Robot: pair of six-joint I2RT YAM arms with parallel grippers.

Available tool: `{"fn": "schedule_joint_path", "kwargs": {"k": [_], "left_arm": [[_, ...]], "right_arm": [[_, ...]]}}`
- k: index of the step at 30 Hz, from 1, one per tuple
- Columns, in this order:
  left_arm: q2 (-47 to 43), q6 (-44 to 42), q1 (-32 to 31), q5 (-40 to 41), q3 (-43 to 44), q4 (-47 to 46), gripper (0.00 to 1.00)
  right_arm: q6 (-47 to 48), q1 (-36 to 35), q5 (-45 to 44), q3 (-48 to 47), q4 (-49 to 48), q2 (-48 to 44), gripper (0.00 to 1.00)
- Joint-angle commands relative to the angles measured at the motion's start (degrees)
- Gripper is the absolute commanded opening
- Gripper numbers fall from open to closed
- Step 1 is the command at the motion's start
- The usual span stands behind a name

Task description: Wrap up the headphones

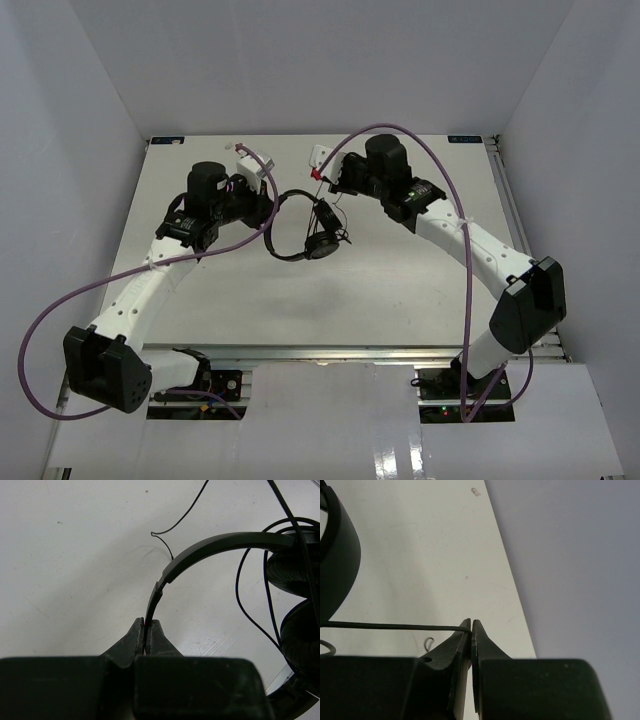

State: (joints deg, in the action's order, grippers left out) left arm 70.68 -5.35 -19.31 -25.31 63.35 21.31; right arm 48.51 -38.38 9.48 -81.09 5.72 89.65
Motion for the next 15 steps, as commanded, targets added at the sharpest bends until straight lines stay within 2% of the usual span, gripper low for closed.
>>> {"fn": "schedule_joint_path", "kwargs": {"k": [1,5,15], "left_arm": [[-3.24,0.26,-0.56,-7.93,1.57,1.34,0.00],[-3.42,1.49,-0.56,-9.34,3.07,0.95,0.00],[-3.93,7.91,-0.56,-9.94,9.88,-0.97,0.00]], "right_arm": [[-8.20,4.40,7.76,-3.78,0.96,1.88,0.08],[-11.64,5.57,12.67,-4.00,1.91,3.41,0.08],[-28.77,10.34,42.15,-3.53,-0.21,10.00,0.09]]}}
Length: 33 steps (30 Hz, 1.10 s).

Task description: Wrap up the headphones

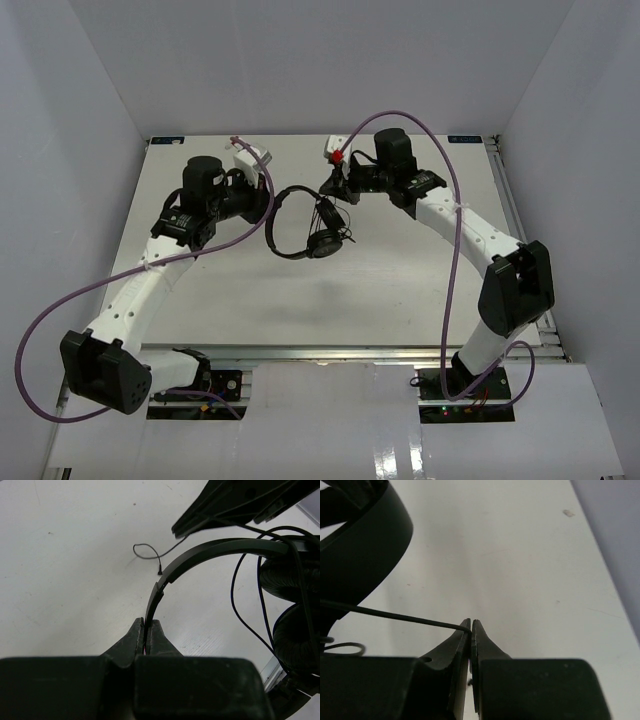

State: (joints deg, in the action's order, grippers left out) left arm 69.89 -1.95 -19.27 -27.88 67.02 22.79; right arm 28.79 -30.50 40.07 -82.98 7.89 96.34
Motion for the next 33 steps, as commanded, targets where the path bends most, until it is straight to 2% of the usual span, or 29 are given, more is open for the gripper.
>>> {"fn": "schedule_joint_path", "kwargs": {"k": [1,6,12,15,21,28,30,33], "left_arm": [[-2.98,5.39,-0.60,-7.45,7.24,-2.53,0.00],[-2.39,9.78,-0.60,-6.86,12.67,-2.60,0.00],[-2.17,12.83,-0.60,-4.23,17.90,-1.64,0.00],[-2.71,13.49,-0.60,0.19,19.74,-0.51,0.00],[-3.35,15.43,-0.60,7.51,22.41,-0.27,0.00],[-3.02,16.26,-0.51,16.91,22.56,-0.89,0.00],[-2.78,16.49,-0.14,18.94,22.03,-1.27,0.00],[-3.71,17.81,1.50,23.67,19.20,-3.05,0.00]], "right_arm": [[-11.61,2.47,13.59,-0.66,-4.88,3.89,0.11],[-33.26,2.07,22.41,4.82,-29.26,6.23,0.18],[-50.38,-0.80,24.36,4.79,-49.32,12.32,0.27],[-56.89,-2.15,24.29,5.25,-56.96,15.13,0.27],[-76.80,-4.21,24.73,10.92,-81.97,20.54,0.26],[-80.82,-6.25,25.41,17.43,-86.93,17.89,0.24],[-78.77,-6.09,25.48,20.15,-84.33,15.16,0.21],[-72.48,-5.78,23.71,24.27,-74.85,10.77,0.09]]}}
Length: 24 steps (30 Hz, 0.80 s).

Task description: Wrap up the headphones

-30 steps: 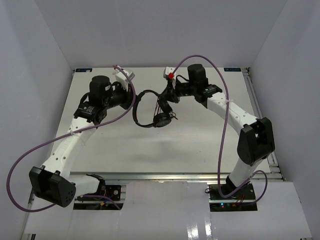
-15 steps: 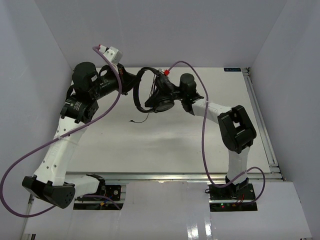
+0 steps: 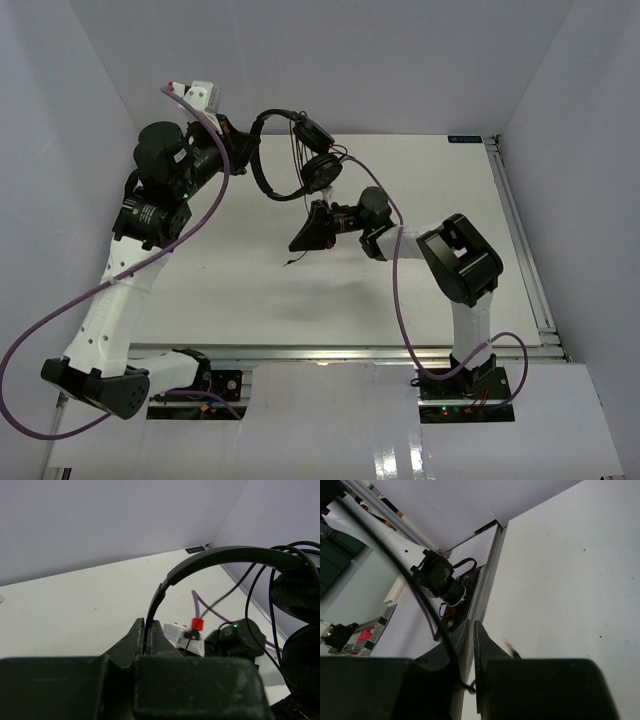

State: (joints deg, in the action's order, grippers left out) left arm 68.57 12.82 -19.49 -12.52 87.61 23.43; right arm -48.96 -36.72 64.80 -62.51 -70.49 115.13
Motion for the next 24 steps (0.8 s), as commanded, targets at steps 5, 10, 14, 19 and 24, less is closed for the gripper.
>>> {"fn": "schedule_joint_path", "kwargs": {"k": [5,10,14,19,24], "left_arm": [[-5.61,9.33,9.26,6.69,-9.82,-10.75,0.00],[-6.91,13.40,15.43,6.11,-16.74,-15.19,0.00],[-3.96,12.06,16.18,8.31,-18.46,-16.39,0.00],[2.77,12.66,16.32,7.25,-18.62,-19.11,0.00],[10.16,8.81,16.32,8.03,-16.62,-17.53,0.00]], "right_arm": [[19.75,1.61,-9.43,6.46,25.22,-16.70,0.08],[42.26,1.05,-22.72,2.32,54.77,-22.38,0.08],[56.79,-0.93,-33.68,-2.25,70.10,-25.64,0.08],[69.75,-6.46,-43.81,-9.31,85.31,-25.44,0.08],[83.71,-16.17,-62.80,-12.39,89.61,-27.91,0.08]]}}
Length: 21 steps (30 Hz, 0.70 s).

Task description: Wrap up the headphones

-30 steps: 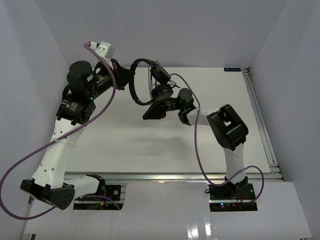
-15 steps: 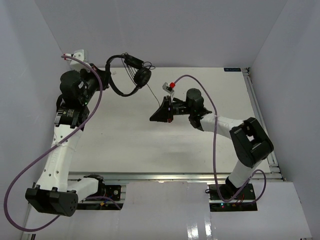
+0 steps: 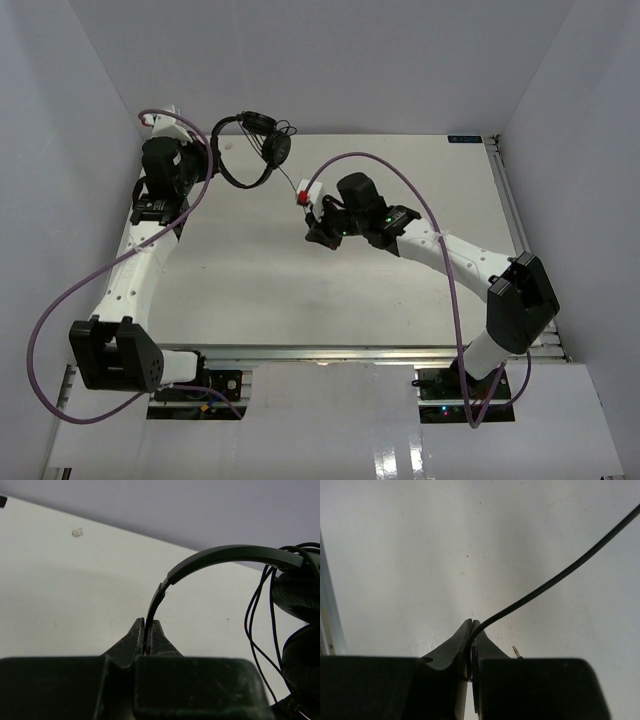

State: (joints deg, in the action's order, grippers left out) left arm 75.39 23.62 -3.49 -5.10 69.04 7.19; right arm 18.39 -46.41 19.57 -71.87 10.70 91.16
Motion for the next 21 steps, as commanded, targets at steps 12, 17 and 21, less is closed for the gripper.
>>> {"fn": "schedule_joint_path", "kwargs": {"k": [12,17,21], "left_arm": [[15.09,-14.03,-7.93,-3.64,-0.44,1.96,0.00],[18.12,-17.18,-14.47,-10.38,-1.71,3.70,0.00],[16.15,-19.93,-16.62,-16.51,-4.56,3.55,0.00]], "right_arm": [[49.97,-15.35,-46.64,3.44,-10.85,-9.59,0.08],[58.01,-15.13,-47.55,2.39,-16.46,-9.08,0.08],[58.57,-14.17,-46.43,3.76,-17.21,-9.21,0.08]]}}
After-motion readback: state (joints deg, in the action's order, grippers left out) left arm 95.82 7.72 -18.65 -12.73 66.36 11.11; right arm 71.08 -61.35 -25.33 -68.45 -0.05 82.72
